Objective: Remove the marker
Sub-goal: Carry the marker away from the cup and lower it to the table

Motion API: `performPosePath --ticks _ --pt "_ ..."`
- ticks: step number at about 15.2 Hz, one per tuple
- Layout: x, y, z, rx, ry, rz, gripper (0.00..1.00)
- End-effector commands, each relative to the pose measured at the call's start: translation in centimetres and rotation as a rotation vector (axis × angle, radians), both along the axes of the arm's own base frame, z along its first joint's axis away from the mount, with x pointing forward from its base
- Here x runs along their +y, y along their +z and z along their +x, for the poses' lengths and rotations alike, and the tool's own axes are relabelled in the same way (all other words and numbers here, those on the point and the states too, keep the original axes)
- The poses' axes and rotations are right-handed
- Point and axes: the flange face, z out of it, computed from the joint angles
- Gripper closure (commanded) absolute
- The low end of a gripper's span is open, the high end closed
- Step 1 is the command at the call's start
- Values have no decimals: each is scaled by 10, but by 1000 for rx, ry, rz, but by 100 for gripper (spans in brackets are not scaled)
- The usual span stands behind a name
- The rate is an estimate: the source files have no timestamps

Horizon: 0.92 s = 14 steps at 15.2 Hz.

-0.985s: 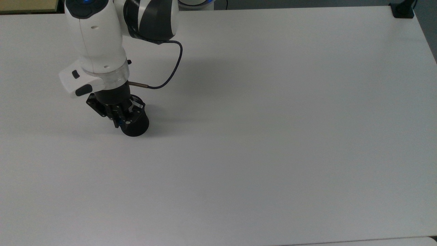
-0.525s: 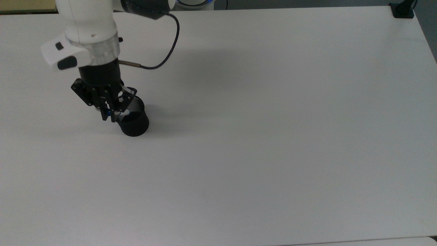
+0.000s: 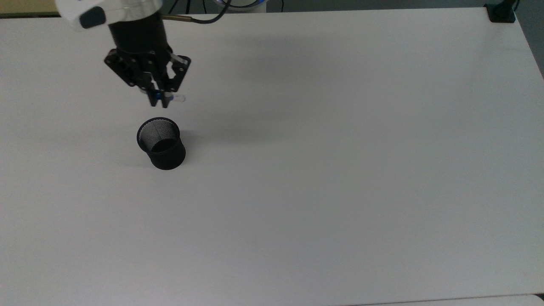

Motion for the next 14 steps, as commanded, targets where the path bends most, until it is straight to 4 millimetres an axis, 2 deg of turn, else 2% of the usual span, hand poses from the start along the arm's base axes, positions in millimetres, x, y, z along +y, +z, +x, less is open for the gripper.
performPosePath --ticks 1,4,7,9,12,14 --pt "57 -43 -11 201 106 53 99" --pt "100 -101 -11 353 173 55 99" --pt "125 -150 -10 438 215 35 99" --pt "135 -176 -12 483 228 26 98" --pt "141 -194 -11 507 231 22 95" --pt "140 -195 -10 505 227 19 91"
